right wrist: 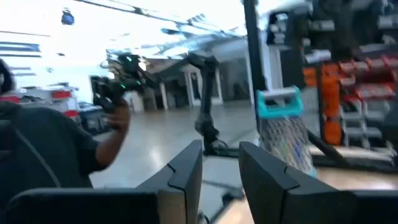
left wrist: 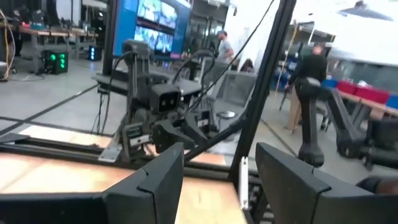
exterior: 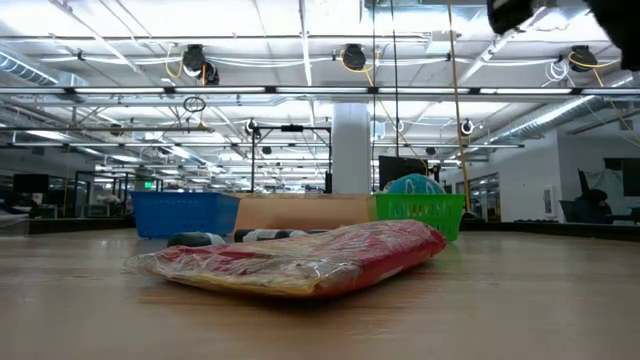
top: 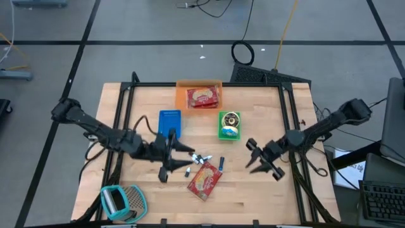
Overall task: Pick & Place Food Item
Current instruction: Put the blue food coloring bottle into the blue bin
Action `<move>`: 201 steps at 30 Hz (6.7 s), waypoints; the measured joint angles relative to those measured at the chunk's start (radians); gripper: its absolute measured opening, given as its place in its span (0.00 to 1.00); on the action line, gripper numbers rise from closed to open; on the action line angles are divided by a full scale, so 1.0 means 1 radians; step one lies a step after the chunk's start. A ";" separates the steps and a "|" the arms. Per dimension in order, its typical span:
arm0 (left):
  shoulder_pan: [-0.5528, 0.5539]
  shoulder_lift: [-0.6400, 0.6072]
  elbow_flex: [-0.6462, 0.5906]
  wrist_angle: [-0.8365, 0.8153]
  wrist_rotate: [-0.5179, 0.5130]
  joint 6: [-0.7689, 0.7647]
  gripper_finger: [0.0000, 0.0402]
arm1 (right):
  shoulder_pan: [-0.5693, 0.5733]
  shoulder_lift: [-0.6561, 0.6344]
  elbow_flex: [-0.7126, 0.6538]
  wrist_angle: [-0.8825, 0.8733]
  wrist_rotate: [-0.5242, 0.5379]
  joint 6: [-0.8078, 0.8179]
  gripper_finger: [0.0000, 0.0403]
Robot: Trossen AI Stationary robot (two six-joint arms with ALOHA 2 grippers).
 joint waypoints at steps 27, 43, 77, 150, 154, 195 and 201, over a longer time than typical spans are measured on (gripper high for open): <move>0.077 0.053 0.000 -0.021 -0.155 -0.019 0.50 | -0.200 0.578 0.320 -0.757 0.187 -0.523 0.55; 0.093 0.053 -0.001 -0.123 -0.153 -0.134 0.50 | -0.207 0.618 0.322 -0.763 0.052 -0.408 0.41; 0.093 0.053 -0.001 -0.201 -0.154 -0.199 0.50 | -0.206 0.179 0.318 -0.942 0.014 -0.270 0.19; 0.188 0.538 0.075 0.356 -0.066 0.286 0.50 | -0.173 0.091 0.193 -0.505 0.251 -0.200 0.18; 0.188 0.536 0.075 0.359 -0.072 0.293 0.50 | -0.173 0.091 0.193 -0.506 0.251 -0.201 0.19; 0.151 0.304 0.072 -0.089 -0.473 0.206 0.15 | -0.173 0.032 0.193 -0.565 0.243 -0.145 0.27; 0.169 0.228 -0.043 -0.270 -0.588 -0.039 0.14 | -0.173 -0.031 0.193 -0.675 0.244 -0.143 0.26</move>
